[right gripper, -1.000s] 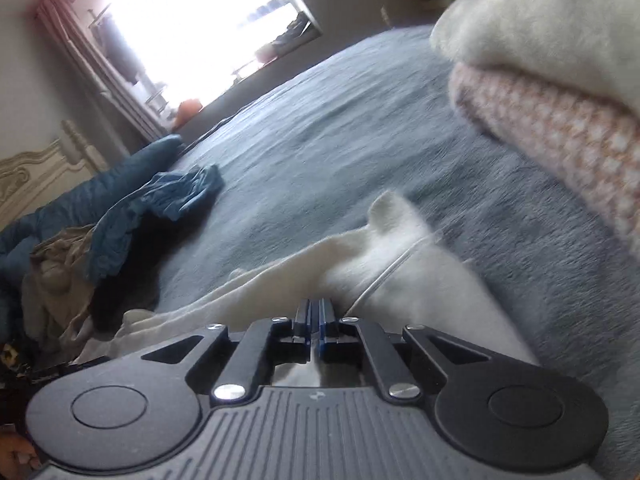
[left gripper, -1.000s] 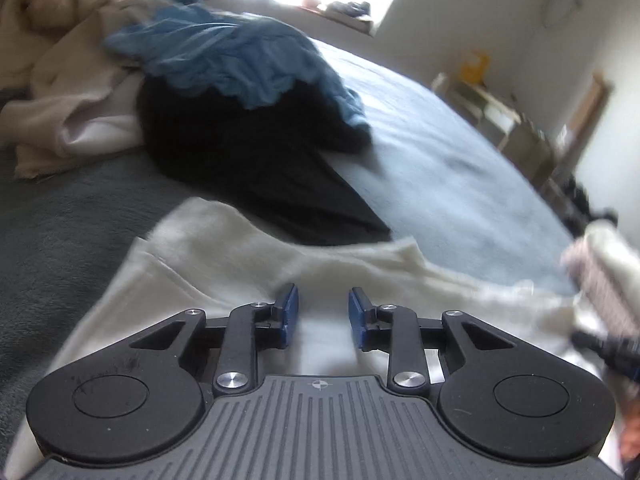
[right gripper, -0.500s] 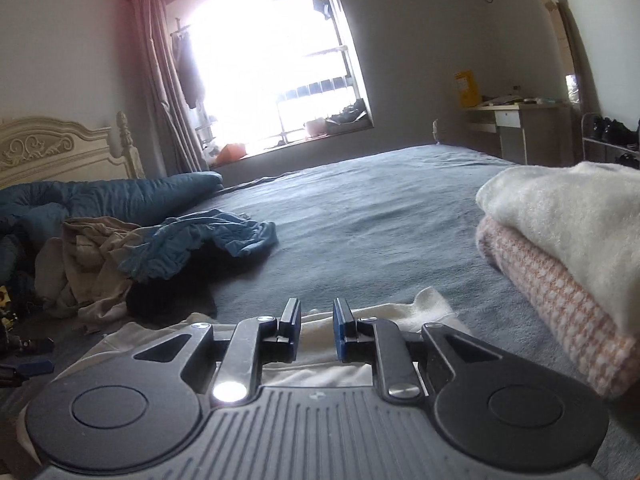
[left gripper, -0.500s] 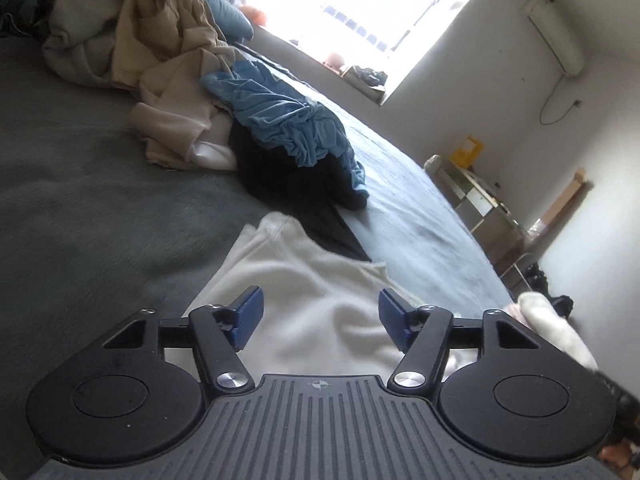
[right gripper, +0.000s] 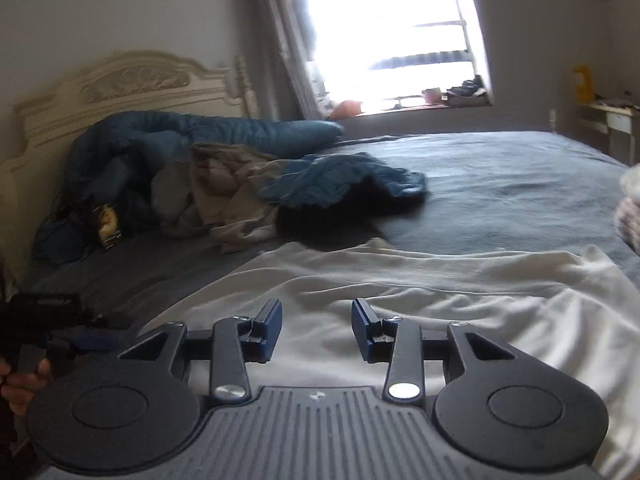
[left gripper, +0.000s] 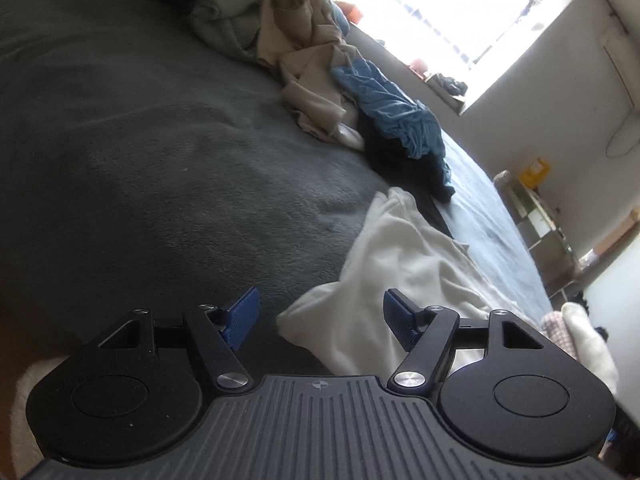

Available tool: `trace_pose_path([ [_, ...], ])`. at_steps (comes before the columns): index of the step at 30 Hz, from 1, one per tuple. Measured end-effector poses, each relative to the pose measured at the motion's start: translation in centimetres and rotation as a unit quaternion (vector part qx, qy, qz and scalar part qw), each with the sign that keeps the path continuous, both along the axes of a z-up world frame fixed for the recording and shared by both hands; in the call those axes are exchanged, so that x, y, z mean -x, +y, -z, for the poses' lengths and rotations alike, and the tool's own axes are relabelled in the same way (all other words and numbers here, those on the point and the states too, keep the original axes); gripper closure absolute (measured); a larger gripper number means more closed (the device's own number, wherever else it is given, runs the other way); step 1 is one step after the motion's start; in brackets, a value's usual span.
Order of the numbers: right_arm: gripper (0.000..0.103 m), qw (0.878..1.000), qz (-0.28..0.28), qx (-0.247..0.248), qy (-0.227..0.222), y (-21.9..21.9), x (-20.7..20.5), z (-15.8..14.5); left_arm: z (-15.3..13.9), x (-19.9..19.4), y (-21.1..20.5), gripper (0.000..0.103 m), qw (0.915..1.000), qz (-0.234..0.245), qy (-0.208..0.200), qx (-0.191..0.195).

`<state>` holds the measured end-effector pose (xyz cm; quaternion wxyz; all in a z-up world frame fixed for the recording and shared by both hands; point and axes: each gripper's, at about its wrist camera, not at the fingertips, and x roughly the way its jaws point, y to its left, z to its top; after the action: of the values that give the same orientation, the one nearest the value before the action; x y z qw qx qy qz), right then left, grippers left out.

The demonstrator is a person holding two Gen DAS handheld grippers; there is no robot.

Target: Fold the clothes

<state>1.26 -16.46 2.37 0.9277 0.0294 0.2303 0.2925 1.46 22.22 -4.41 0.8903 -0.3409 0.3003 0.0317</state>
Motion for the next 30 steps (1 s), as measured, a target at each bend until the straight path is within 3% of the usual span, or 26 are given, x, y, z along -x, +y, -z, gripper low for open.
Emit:
trace_pose_path([
  [4, 0.058, 0.992, -0.114, 0.062, -0.011, 6.0, 1.6, 0.5, 0.3, -0.7, 1.4, 0.031, 0.9998, 0.016, 0.009, 0.002],
  [8, 0.057, 0.972, -0.178, 0.135, -0.069, 12.3, 3.5, 1.8, 0.7, -1.4, 2.4, 0.030, 0.9996, 0.019, 0.022, 0.000],
  [12, 0.053, 0.951, -0.221, 0.193, -0.099, 17.6, 4.4, 4.1, 1.5, -2.0, 3.7, 0.031, 0.9989, 0.022, 0.031, 0.028],
  [14, 0.053, 0.938, -0.229, 0.229, -0.121, 19.6, 4.8, 5.4, 1.7, -2.3, 4.1, 0.030, 0.9987, 0.026, 0.033, 0.028],
  [19, 0.054, 0.888, -0.229, 0.340, -0.206, 22.9, 5.9, 9.4, 2.2, -3.0, 5.0, 0.030, 0.9981, 0.036, 0.030, 0.040],
  [22, 0.056, 0.893, -0.225, 0.333, -0.202, 23.2, 5.5, 9.7, 2.5, -3.7, 5.4, 0.030, 0.9973, 0.048, 0.028, 0.049],
  [23, 0.061, 0.895, -0.223, 0.329, -0.200, 23.3, 5.4, 9.8, 2.5, -4.0, 5.5, 0.031, 0.9968, 0.054, 0.026, 0.052],
  [25, 0.075, 0.914, -0.207, 0.298, -0.180, 22.5, 4.9, 9.0, 2.6, -4.9, 5.6, 0.030, 0.9951, 0.070, 0.022, 0.066],
  [26, 0.090, 0.923, -0.199, 0.283, -0.170, 22.1, 4.7, 8.6, 2.7, -5.5, 5.6, 0.030, 0.9937, 0.081, 0.021, 0.076],
  [30, 0.093, 0.952, -0.168, 0.220, -0.129, 20.6, 3.8, 7.0, 3.5, -8.2, 5.6, 0.027, 0.9829, 0.124, 0.009, 0.136],
])
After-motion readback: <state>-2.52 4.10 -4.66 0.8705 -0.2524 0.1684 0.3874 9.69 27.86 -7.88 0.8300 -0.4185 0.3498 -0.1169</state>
